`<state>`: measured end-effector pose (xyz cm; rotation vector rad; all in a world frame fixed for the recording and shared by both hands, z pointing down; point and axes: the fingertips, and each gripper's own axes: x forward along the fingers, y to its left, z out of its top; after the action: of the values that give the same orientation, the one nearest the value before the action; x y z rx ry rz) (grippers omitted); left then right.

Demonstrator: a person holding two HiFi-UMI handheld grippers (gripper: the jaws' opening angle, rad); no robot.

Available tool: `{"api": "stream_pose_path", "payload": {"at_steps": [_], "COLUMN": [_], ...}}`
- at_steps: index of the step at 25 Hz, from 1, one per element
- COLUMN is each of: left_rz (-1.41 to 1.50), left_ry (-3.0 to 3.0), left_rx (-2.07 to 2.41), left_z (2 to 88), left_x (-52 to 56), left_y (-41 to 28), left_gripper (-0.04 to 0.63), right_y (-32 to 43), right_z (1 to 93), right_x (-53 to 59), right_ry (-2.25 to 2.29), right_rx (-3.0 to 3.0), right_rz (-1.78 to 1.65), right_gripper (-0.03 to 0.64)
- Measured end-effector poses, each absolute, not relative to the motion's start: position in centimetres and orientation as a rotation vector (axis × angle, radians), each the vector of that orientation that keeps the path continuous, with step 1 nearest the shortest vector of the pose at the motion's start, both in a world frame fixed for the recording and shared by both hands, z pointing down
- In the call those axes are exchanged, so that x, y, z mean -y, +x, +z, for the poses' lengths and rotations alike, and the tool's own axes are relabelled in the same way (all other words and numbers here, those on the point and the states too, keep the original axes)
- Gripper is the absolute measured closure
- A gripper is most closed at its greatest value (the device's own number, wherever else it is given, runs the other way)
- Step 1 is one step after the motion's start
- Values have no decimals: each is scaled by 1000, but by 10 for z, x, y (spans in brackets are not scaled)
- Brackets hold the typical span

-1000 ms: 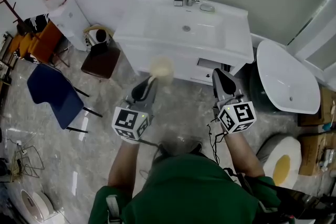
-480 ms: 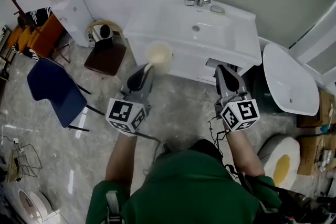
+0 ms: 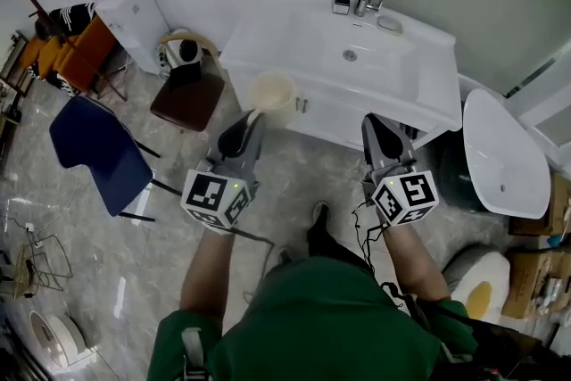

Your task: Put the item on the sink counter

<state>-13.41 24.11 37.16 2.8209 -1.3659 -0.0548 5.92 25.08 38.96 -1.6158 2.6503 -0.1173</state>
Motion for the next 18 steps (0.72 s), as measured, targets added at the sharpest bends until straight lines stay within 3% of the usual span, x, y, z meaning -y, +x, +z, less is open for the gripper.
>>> {"api": "stream_pose_path", "payload": {"at_steps": [18], "left_rz": [19], "left_ry": [2708], "left_rx": [1569], "left_z": [368], "left_x": [-70], "left_y": [-74], "left_gripper": [554], "right_y": [127], "right_z": [395], "right_x": [-53], "right_ry": [-1430], "right_rx": [-2708], "right_rz": [-211], "right_gripper": [620]}}
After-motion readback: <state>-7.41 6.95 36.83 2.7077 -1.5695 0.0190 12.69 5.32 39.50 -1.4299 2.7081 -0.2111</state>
